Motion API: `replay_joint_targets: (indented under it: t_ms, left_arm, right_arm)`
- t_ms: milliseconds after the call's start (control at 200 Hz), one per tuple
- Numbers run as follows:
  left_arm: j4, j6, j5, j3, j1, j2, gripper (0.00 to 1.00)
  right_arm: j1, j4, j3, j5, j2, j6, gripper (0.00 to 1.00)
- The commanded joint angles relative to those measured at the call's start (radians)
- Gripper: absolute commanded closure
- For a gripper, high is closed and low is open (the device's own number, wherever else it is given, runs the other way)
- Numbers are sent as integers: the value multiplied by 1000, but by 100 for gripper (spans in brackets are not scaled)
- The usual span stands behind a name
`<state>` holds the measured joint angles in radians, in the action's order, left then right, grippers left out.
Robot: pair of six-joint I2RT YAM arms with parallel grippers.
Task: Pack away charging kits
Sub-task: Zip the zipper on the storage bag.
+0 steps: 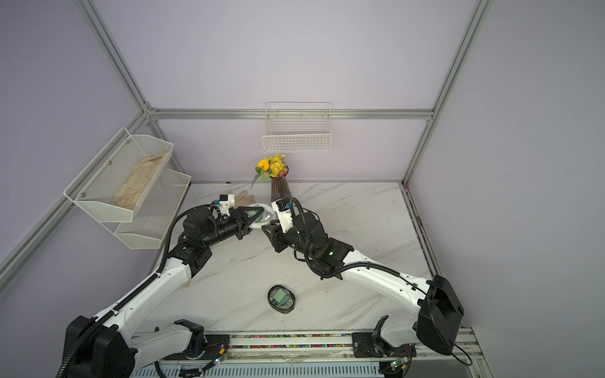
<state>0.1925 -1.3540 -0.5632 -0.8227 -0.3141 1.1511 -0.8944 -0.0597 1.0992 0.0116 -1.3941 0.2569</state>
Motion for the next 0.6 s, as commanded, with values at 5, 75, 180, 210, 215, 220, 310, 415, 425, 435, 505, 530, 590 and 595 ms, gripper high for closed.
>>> replay_joint_targets:
  t_ms: [5, 75, 180, 210, 215, 220, 310, 415, 425, 435, 505, 530, 590, 595]
  left_arm:
    - [20, 0, -17, -31, 3, -20, 82]
    - [22, 0, -17, -34, 3, -19, 82]
    - [34, 0, -21, -41, 3, -17, 82]
    - [36, 0, -26, -42, 3, -16, 82]
    - [36, -1, -26, -42, 2, -16, 82]
    - [37, -2, -27, -43, 2, -16, 82]
    - [46, -5, -32, -46, 3, -16, 82]
    - [48, -5, -35, -49, 4, -18, 82]
    - [48, -4, -36, -50, 4, -18, 82]
    - [48, -5, -36, -50, 4, -18, 82]
    - [50, -5, -38, -52, 6, -19, 82]
    - [47, -5, -40, -52, 7, -19, 82]
    - [43, -2, -44, -53, 11, -21, 82]
    - [41, -1, -45, -54, 12, -21, 82]
  right_arm:
    - [-6, -24, 40, -24, -39, -12, 63]
    - [-6, -23, 49, -22, -55, -12, 63]
    - [-10, -28, 50, -30, -66, -11, 65]
    - [-9, -27, 50, -35, -68, -11, 68]
    - [-9, -27, 49, -36, -68, -11, 68]
    - [-9, -26, 49, -37, -68, -12, 69]
    - [-9, -16, 48, -68, -68, -17, 76]
    - [-9, -6, 48, -89, -67, -21, 85]
    - [-9, -5, 48, -90, -66, -22, 87]
    - [-10, -4, 47, -91, -67, -22, 88]
    - [-10, 8, 46, -105, -63, -24, 96]
    - [-10, 14, 45, -109, -60, -25, 100]
    - [-9, 35, 47, -130, -51, -32, 100]
    - [-9, 38, 47, -132, -50, -32, 100]
